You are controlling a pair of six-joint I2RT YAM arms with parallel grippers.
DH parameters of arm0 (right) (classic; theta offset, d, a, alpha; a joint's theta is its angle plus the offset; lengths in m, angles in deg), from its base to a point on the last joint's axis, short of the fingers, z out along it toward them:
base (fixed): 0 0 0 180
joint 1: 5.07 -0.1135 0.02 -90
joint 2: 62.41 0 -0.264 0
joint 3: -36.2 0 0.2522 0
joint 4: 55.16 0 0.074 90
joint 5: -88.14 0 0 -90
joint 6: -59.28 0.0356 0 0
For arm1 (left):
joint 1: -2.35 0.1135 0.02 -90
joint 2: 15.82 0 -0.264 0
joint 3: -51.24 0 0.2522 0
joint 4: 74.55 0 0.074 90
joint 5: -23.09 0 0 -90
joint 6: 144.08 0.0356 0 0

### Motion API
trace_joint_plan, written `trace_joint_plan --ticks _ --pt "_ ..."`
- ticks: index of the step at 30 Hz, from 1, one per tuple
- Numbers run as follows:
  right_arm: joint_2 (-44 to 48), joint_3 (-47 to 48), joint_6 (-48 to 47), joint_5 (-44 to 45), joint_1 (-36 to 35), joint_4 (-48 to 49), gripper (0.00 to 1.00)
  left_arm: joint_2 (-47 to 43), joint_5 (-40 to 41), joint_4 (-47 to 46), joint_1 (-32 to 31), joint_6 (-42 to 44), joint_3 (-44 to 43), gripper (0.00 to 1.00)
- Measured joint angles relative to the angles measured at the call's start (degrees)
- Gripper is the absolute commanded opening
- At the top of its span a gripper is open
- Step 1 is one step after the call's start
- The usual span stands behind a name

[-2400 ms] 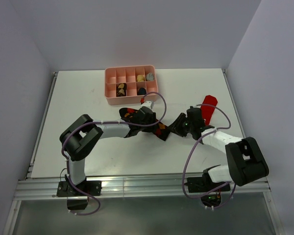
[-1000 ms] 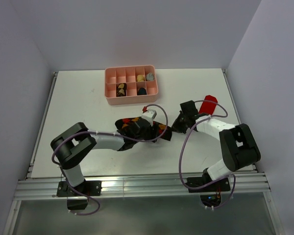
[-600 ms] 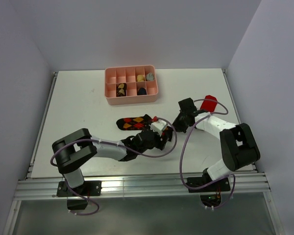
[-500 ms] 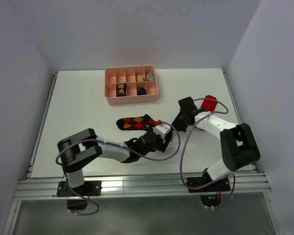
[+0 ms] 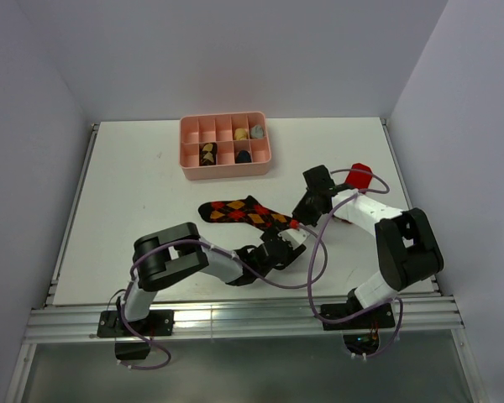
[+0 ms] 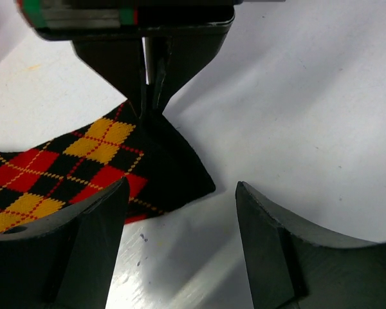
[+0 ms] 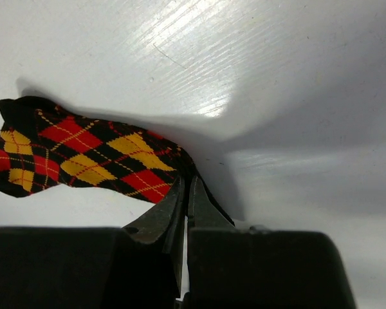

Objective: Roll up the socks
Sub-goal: Roll the sock at the center of the board.

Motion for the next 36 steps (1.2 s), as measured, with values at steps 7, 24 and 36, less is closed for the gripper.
trace_joint_plan --ticks 7,24,36 --pt "-0.2 0.0 0.5 -0.2 -0.1 -0.1 0.0 3.9 3.4 -0.5 -0.8 1.4 -4.0 0.58" --pt "-0.2 0.0 0.6 -1.7 -0.2 -0.1 0.0 4.8 4.0 3.2 0.7 -5.1 -6.1 0.0" --pt "-0.1 0.0 -0.2 -4.1 -0.2 2.4 0.18 -0.9 -10.2 4.8 8.3 -14.7 -1.1 0.0"
